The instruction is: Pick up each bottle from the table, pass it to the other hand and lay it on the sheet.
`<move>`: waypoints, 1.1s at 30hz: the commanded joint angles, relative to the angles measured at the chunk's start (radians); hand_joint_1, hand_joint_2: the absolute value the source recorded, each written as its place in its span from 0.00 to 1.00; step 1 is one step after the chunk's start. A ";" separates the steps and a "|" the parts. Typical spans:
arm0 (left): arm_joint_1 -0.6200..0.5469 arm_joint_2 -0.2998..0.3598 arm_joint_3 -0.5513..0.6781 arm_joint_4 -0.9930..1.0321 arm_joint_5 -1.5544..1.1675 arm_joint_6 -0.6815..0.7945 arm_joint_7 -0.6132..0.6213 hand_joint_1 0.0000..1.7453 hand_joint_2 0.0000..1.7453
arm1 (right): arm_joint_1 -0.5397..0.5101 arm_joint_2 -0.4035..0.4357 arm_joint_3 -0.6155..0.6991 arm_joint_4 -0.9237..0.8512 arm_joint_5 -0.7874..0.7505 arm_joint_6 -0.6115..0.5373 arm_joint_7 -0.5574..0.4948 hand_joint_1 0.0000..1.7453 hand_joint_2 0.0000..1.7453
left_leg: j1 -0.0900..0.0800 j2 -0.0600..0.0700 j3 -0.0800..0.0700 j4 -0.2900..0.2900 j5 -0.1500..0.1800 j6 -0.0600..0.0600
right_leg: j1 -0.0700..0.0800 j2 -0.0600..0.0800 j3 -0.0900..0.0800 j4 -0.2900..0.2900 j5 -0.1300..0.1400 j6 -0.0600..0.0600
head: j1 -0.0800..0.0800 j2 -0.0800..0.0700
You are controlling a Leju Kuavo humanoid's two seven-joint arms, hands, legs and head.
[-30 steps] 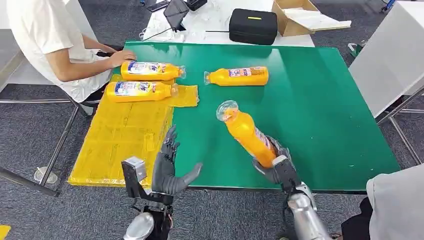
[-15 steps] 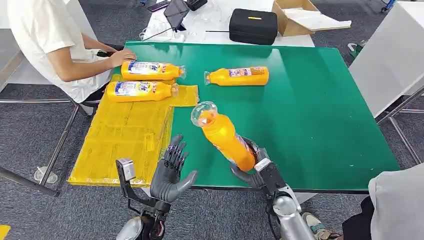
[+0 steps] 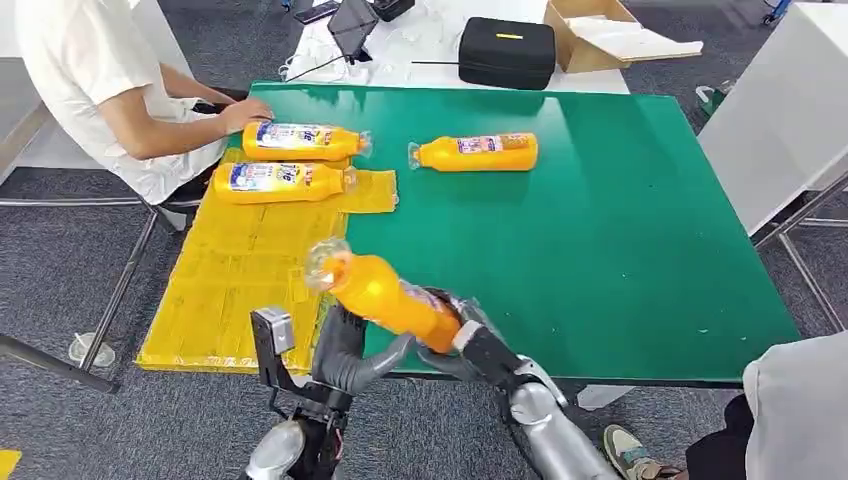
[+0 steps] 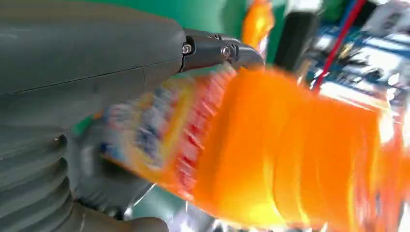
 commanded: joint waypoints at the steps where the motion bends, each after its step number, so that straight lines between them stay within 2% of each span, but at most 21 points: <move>1: -0.071 -0.001 -0.016 0.077 -0.042 0.074 -0.020 0.00 1.00 | -0.082 -0.002 0.128 0.108 0.018 -0.004 0.018 1.00 1.00 | 0.001 0.002 0.004 0.000 -0.002 0.000 | 0.001 0.002 0.004 -0.001 -0.001 -0.002 | 0.000 0.000; 3: -0.084 -0.001 -0.025 0.095 -0.092 0.133 -0.029 0.00 1.00 | -0.085 -0.001 0.136 0.109 0.017 -0.005 0.019 1.00 1.00 | 0.001 0.002 0.007 0.001 -0.004 -0.001 | 0.001 0.003 0.007 0.000 -0.003 -0.003 | 0.000 0.000; 4: -0.095 0.007 -0.045 0.117 -0.148 0.157 -0.037 0.00 1.00 | -0.092 0.001 0.142 0.117 0.014 -0.004 0.025 1.00 1.00 | 0.001 0.001 0.004 0.000 -0.002 0.000 | 0.001 0.001 0.004 0.000 -0.001 -0.002 | 0.000 0.000; 5: -0.095 0.003 -0.037 0.131 -0.156 0.154 -0.038 0.00 1.00 | -0.098 0.000 0.146 0.126 0.016 -0.013 0.030 1.00 1.00 | 0.002 0.002 0.010 0.002 -0.005 -0.001 | 0.002 0.002 0.010 0.000 -0.004 -0.004 | 0.000 0.000; 6: -0.095 0.003 -0.037 0.131 -0.156 0.154 -0.038 0.00 1.00 | -0.098 0.000 0.146 0.126 0.016 -0.013 0.030 1.00 1.00 | 0.000 0.001 0.003 0.000 -0.001 0.000 | 0.000 0.001 0.003 -0.001 -0.001 -0.001 | 0.000 0.000; 10: -0.102 -0.010 -0.020 0.144 -0.117 0.120 -0.010 0.00 1.00 | -0.101 -0.001 0.144 0.134 0.013 -0.015 0.024 1.00 1.00 | 0.001 0.001 0.004 0.000 -0.002 -0.001 | 0.001 0.001 0.004 -0.001 -0.001 -0.002 | 0.000 0.000; 11: -0.109 -0.018 -0.014 0.154 -0.104 0.110 -0.007 0.05 1.00 | -0.102 0.001 0.150 0.139 0.013 -0.013 0.016 1.00 1.00 | 0.001 0.002 0.006 0.001 -0.003 -0.001 | 0.001 0.002 0.006 0.000 -0.002 -0.003 | 0.000 0.000; 12: -0.112 -0.025 0.001 0.158 -0.069 0.088 0.015 0.88 1.00 | -0.100 0.001 0.156 0.138 0.015 -0.009 0.007 1.00 1.00 | 0.000 0.000 0.002 0.000 -0.001 0.000 | 0.000 0.001 0.002 -0.001 0.000 -0.001 | 0.000 0.000; 13: -0.114 -0.026 0.006 0.157 -0.053 0.075 0.022 1.00 1.00 | -0.098 0.001 0.158 0.139 0.014 -0.008 0.004 1.00 1.00 | 0.001 0.001 0.004 0.001 -0.002 0.000 | 0.001 0.001 0.004 0.000 -0.001 -0.002 | 0.000 0.000; 16: -0.114 -0.025 0.018 0.152 -0.021 0.049 0.036 1.00 1.00 | -0.095 0.002 0.161 0.139 0.013 -0.007 -0.002 1.00 1.00 | 0.001 0.001 0.005 0.001 -0.003 0.000 | 0.001 0.002 0.005 0.000 -0.002 -0.002 | 0.000 0.000; 17: -0.110 -0.027 0.029 0.147 0.010 0.027 0.047 1.00 1.00 | -0.094 0.002 0.162 0.139 0.012 -0.008 -0.007 0.89 1.00 | 0.002 0.003 0.008 0.002 -0.005 -0.001 | 0.002 0.003 0.008 0.000 -0.003 -0.004 | 0.000 0.000; 18: -0.107 -0.026 0.040 0.142 0.041 0.008 0.061 1.00 1.00 | -0.094 0.004 0.157 0.143 0.007 -0.010 -0.009 0.74 1.00 | 0.000 0.001 0.003 0.000 -0.002 0.000 | 0.001 0.002 0.003 0.000 -0.001 -0.002 | 0.000 0.000; 19: -0.105 -0.027 0.046 0.138 0.052 0.005 0.062 1.00 1.00 | -0.092 0.007 0.149 0.145 -0.003 -0.009 -0.008 0.20 1.00 | 0.001 0.002 0.005 0.001 -0.003 -0.001 | 0.001 0.002 0.005 0.000 -0.002 -0.002 | 0.000 0.000; 20: -0.099 -0.026 0.061 0.126 0.097 -0.029 0.078 1.00 1.00 | -0.088 0.016 0.130 0.150 -0.037 0.012 -0.013 0.00 1.00 | 0.002 0.003 0.010 0.003 -0.006 -0.001 | 0.002 0.004 0.010 0.001 -0.004 -0.004 | 0.000 0.000; 22: -0.101 -0.023 0.063 0.122 0.100 -0.031 0.080 1.00 1.00 | -0.087 0.016 0.131 0.151 -0.037 0.012 -0.013 0.00 1.00 | 0.001 0.001 0.002 0.000 -0.002 0.000 | 0.001 0.001 0.003 0.000 -0.001 -0.002 | 0.000 0.000; 24: -0.081 -0.026 0.091 0.093 0.282 -0.174 0.199 1.00 1.00 | -0.081 0.039 0.085 0.167 -0.146 0.110 -0.042 0.00 1.00 | 0.001 0.002 0.006 0.001 -0.003 -0.001 | 0.001 0.003 0.005 0.000 -0.002 -0.003 | 0.000 0.000; 30: -0.072 0.008 0.054 -0.002 0.268 -0.169 0.161 1.00 1.00 | -0.069 0.055 0.060 0.176 -0.183 0.105 -0.058 0.00 1.00 | 0.001 0.003 0.005 0.001 -0.003 -0.001 | 0.001 0.004 0.004 0.001 -0.002 -0.002 | 0.000 0.000; 31: -0.073 0.007 0.055 -0.005 0.267 -0.166 0.162 1.00 1.00 | -0.068 0.054 0.060 0.175 -0.183 0.105 -0.058 0.00 0.00 | 0.000 0.001 0.002 0.000 -0.001 0.000 | 0.001 0.002 0.001 0.000 -0.001 -0.001 | 0.000 0.000; 32: -0.070 0.002 0.068 -0.014 0.272 -0.145 0.154 1.00 1.00 | -0.059 0.050 0.056 0.167 -0.184 0.100 -0.058 0.00 0.00 | 0.001 0.002 0.004 0.001 -0.003 -0.001 | 0.001 0.002 0.004 0.000 -0.002 -0.002 | 0.000 0.000; 33: -0.065 0.007 0.079 -0.033 0.278 -0.140 0.145 0.92 1.00 | -0.048 0.050 0.041 0.160 -0.195 0.092 -0.062 0.00 0.00 | 0.001 0.001 0.005 0.001 -0.003 -0.001 | 0.001 0.001 0.005 0.000 -0.002 -0.002 | 0.000 0.000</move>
